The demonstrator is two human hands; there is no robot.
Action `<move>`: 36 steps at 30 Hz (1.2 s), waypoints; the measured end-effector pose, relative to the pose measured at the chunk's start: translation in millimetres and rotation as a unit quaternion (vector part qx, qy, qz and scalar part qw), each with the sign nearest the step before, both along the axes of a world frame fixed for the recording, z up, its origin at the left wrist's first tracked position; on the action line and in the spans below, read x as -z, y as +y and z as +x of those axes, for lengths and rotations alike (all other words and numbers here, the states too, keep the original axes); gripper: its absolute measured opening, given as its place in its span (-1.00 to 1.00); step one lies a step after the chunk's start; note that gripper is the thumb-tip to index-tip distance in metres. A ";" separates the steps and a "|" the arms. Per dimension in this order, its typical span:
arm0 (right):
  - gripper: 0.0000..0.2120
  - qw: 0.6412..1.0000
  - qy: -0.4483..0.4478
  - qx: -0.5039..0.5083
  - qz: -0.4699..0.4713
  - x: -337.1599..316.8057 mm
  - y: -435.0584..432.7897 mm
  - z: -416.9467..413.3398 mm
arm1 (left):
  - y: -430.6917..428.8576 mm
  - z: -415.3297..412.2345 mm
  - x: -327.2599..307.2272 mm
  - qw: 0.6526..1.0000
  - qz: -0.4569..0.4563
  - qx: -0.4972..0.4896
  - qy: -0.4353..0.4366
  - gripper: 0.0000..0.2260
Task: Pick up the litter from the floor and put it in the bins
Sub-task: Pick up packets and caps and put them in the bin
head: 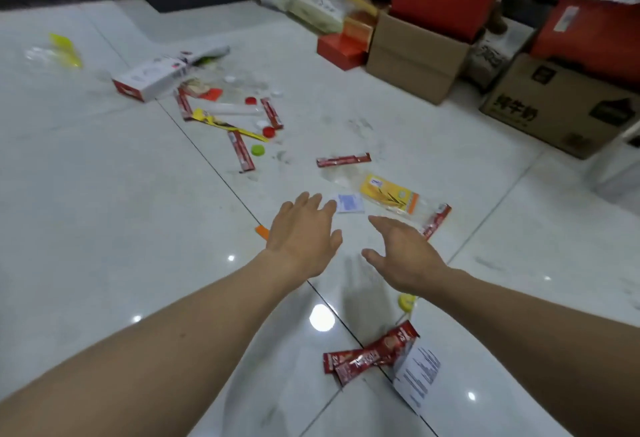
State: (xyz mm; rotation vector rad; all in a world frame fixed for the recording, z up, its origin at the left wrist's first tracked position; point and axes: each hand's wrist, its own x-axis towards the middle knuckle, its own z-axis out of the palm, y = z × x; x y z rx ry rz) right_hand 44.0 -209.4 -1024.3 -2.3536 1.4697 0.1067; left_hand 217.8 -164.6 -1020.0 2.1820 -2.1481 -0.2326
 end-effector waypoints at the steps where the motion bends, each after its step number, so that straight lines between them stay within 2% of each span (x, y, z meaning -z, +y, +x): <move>1: -0.38 1.000 0.002 0.009 0.007 7.4 4.1 -7.3 | -0.5 -2.7 5.6 1.000 0.010 0.006 0.000 -0.52; 10: -0.45 0.992 0.034 0.106 0.058 49.6 25.3 -64.8 | -3.0 -24.5 52.1 0.995 0.062 0.080 -0.009 -0.52; 16: -0.50 0.988 0.030 0.130 0.080 62.9 23.0 -83.7 | -0.9 -38.2 73.4 0.992 0.083 0.091 0.006 -0.52; 20: -0.62 0.990 0.023 0.108 0.089 71.3 24.5 -81.6 | 4.5 -41.4 81.0 0.991 0.090 0.103 0.012 -0.52; 26: -0.74 0.993 0.025 0.093 0.074 77.6 27.1 -76.8 | 12.5 -44.4 85.5 0.989 0.090 0.113 0.017 -0.52; 31: -0.68 0.994 0.019 0.098 0.048 75.4 29.7 -78.4 | 20.2 -49.7 84.4 0.987 0.086 0.131 0.031 -0.52; 36: -0.64 0.990 -0.036 0.138 -0.016 66.7 23.6 -80.3 | 34.0 -63.8 86.6 0.982 0.080 0.148 0.086 -0.55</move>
